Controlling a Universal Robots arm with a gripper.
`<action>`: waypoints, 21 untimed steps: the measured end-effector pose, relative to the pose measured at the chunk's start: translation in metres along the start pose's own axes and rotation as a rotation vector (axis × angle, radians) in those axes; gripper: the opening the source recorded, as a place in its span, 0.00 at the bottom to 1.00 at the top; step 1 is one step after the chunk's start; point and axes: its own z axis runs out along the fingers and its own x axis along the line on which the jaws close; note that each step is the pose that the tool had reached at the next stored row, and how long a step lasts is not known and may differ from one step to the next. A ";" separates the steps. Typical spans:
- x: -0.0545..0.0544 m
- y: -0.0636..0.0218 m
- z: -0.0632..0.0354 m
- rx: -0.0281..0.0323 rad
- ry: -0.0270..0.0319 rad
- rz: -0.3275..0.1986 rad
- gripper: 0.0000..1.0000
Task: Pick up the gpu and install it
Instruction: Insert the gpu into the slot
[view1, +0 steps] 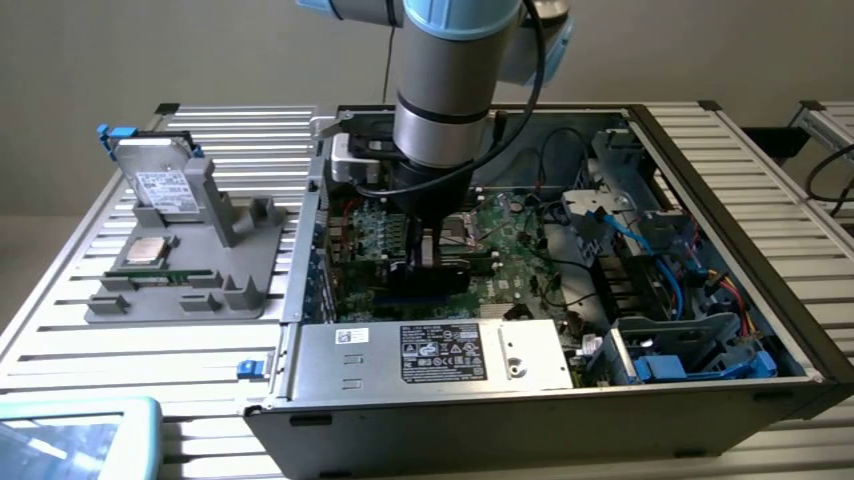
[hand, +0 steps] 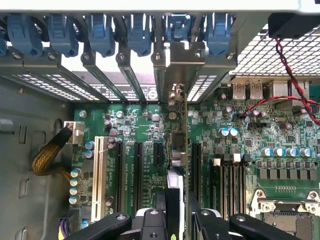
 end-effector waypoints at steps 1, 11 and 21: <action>0.000 -0.0004 0.0000 0.0002 0.0001 0.000 0.27; 0.000 -0.0004 0.0001 0.0005 0.0013 -0.011 0.27; 0.000 -0.0003 0.0006 0.0007 0.0028 -0.024 0.27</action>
